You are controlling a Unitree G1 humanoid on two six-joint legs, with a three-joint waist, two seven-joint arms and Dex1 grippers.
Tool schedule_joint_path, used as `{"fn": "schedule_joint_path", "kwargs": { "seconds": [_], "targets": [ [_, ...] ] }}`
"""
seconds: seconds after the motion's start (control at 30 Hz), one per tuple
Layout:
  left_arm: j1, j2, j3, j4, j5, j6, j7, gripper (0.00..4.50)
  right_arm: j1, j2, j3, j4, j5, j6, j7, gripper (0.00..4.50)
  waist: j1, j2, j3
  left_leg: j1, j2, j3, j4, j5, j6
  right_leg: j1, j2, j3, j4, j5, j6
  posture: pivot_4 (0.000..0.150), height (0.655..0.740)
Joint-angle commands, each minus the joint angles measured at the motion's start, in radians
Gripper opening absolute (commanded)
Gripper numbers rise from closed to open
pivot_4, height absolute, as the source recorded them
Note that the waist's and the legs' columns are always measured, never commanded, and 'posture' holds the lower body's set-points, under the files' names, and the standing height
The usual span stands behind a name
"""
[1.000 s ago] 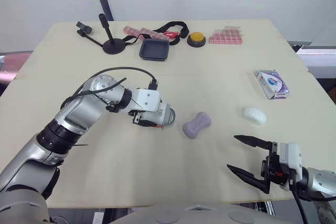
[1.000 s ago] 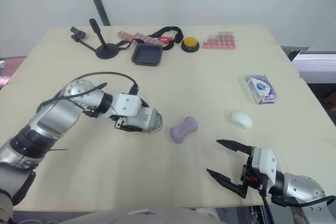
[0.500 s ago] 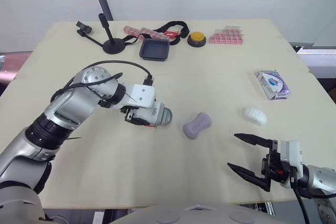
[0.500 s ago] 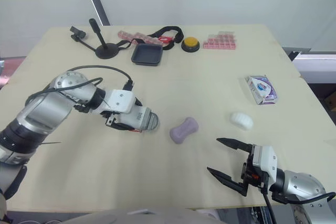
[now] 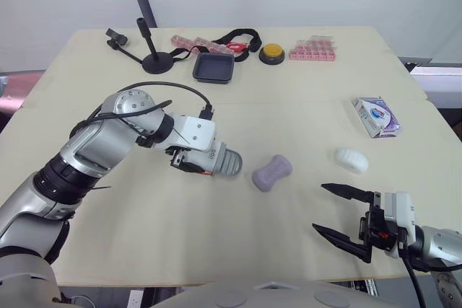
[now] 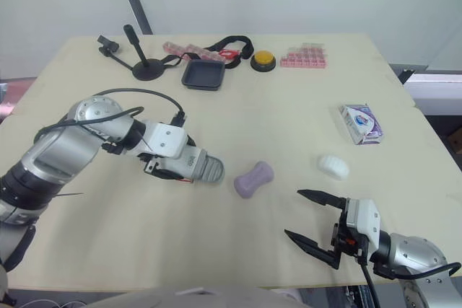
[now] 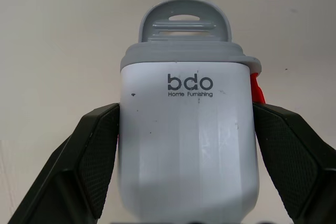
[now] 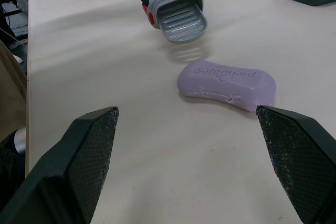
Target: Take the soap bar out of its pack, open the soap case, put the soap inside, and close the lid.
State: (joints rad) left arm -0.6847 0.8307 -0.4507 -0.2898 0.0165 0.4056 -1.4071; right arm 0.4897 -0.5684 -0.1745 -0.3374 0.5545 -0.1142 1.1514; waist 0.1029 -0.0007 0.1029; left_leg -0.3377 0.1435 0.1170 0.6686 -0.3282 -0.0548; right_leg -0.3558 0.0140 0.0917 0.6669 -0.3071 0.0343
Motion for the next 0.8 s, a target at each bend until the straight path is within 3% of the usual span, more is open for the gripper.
{"fn": "schedule_joint_path", "kwargs": {
  "seconds": [0.03,0.33,0.53,0.8],
  "targets": [
    [-0.026,-0.005,0.001,-0.02,0.015,-0.005,0.005,3.48,0.006,-0.007,-0.01,-0.012,0.004,-0.007,0.0,4.48,0.002,0.0,0.0,0.0,0.0,0.0,0.0,0.0,0.0,0.0,0.0,0.0,0.0,0.0,0.0,0.15,0.74],
    [-0.027,0.017,0.011,-0.015,-0.009,0.047,-0.033,3.48,0.015,-0.01,-0.015,-0.008,0.004,-0.013,0.006,4.48,0.003,0.0,0.001,0.0,0.0,0.0,-0.001,0.0,0.0,0.0,0.0,0.0,0.0,0.0,0.0,0.15,0.74],
    [0.022,0.079,0.029,0.034,-0.018,-0.015,-0.064,3.48,0.011,-0.011,-0.013,-0.005,0.002,-0.013,0.007,4.48,0.001,0.0,0.001,0.001,0.0,0.001,-0.002,0.0,0.0,0.0,0.0,0.0,-0.001,0.0,0.0,0.15,0.74],
    [0.085,0.029,0.094,0.136,-0.089,-0.105,-0.014,3.48,-0.006,-0.015,-0.019,0.025,0.002,-0.022,0.023,4.48,0.004,0.0,0.001,0.002,-0.001,0.0,-0.003,0.0,0.0,0.0,-0.002,-0.001,-0.001,0.0,0.0,0.15,0.74]
  ]
}}
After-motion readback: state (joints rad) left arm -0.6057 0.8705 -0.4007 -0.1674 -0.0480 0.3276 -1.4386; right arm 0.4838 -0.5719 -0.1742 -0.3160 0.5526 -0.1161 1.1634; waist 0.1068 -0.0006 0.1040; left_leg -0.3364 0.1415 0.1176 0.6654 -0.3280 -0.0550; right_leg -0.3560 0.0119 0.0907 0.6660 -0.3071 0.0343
